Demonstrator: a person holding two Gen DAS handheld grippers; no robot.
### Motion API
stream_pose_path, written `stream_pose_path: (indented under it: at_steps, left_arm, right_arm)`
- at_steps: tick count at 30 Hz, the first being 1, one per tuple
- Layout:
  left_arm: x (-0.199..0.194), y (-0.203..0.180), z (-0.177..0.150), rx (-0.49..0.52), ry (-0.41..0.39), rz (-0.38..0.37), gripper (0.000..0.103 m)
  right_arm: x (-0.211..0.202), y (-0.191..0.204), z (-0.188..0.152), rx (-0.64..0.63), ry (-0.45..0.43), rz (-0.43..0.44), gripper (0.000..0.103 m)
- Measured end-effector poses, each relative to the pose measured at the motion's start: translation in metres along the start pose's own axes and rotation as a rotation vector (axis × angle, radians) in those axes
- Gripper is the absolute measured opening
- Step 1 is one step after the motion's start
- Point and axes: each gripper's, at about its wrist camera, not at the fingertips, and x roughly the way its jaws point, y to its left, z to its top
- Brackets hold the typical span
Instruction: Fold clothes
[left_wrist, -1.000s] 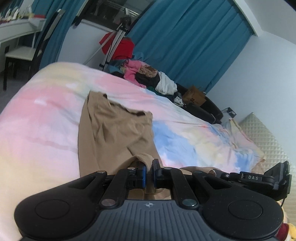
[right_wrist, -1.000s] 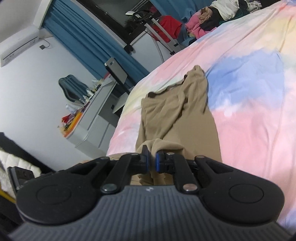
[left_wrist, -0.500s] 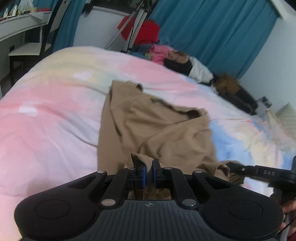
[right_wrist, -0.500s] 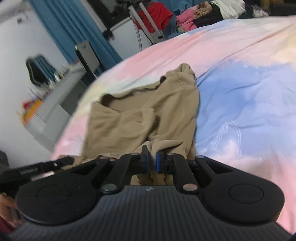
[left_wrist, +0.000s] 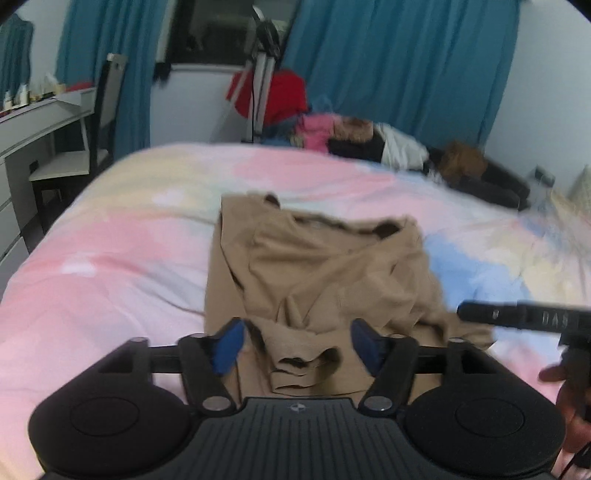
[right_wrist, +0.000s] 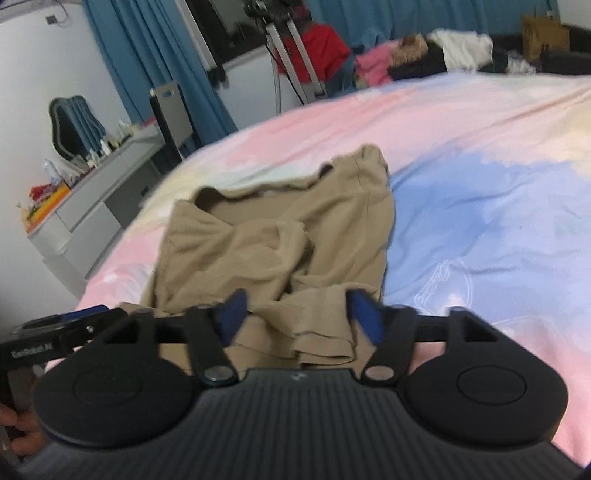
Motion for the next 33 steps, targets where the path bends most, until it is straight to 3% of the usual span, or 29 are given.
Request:
stream_pose_path:
  at_steps: [1, 8, 13, 16, 21, 28, 33]
  left_arm:
    - [-0.01, -0.001, 0.0, -0.015, -0.027, 0.007, 0.083]
    - [-0.078, -0.021, -0.007, -0.003, -0.125, 0.047, 0.101]
    - [-0.121, -0.039, -0.025, 0.038, -0.152, 0.058, 0.103]
    - [-0.142, -0.047, -0.04, 0.062, -0.173, 0.061, 0.103]
    - [-0.152, -0.06, -0.056, 0.128, -0.193, 0.1, 0.103]
    - [-0.139, -0.056, -0.062, 0.107, -0.152, 0.087, 0.103]
    - [-0.119, -0.045, -0.061, 0.026, -0.003, 0.066, 0.103]
  right_arm:
    - [-0.008, 0.005, -0.001, -0.015, -0.02, -0.002, 0.069]
    - [-0.071, 0.037, -0.015, -0.092, -0.127, -0.029, 0.069]
    - [-0.109, 0.053, -0.033, -0.134, -0.179, -0.02, 0.07]
    - [-0.127, 0.057, -0.046, -0.144, -0.214, -0.016, 0.086]
    - [-0.135, 0.059, -0.062, -0.188, -0.248, -0.045, 0.089]
    - [-0.133, 0.049, -0.067, -0.148, -0.269, -0.085, 0.089]
    - [-0.122, 0.038, -0.065, -0.099, -0.252, -0.117, 0.088]
